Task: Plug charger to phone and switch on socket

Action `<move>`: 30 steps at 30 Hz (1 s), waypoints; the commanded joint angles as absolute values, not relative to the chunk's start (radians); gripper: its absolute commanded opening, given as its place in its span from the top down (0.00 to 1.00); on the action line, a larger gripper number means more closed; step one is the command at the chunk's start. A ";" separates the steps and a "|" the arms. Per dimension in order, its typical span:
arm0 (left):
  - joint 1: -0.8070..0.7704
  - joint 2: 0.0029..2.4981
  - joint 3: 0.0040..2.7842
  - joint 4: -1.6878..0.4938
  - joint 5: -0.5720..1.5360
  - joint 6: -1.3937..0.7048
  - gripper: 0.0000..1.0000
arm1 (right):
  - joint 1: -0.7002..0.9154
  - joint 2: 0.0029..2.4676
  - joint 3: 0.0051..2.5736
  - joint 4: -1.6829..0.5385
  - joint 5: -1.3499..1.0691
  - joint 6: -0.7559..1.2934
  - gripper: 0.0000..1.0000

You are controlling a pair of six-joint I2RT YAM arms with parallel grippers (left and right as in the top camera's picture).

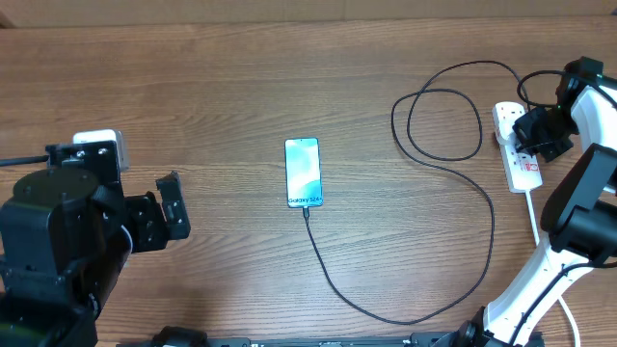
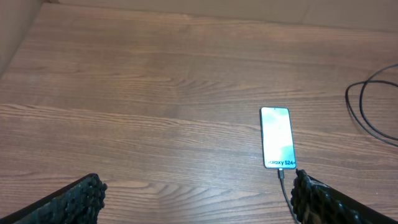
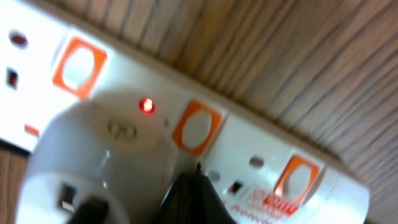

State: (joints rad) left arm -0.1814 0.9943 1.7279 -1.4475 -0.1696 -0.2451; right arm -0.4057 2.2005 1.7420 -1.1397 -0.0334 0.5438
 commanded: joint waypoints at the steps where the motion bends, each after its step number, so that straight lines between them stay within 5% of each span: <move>1: -0.184 0.921 1.723 -1.447 -0.183 -0.259 0.00 | -0.394 2.260 1.740 -1.189 -0.064 0.525 0.96; 30: -0.082 0.266 1.723 -1.597 -0.184 -0.259 0.00 | -0.355 1.462 1.765 -1.321 -0.351 0.508 0.96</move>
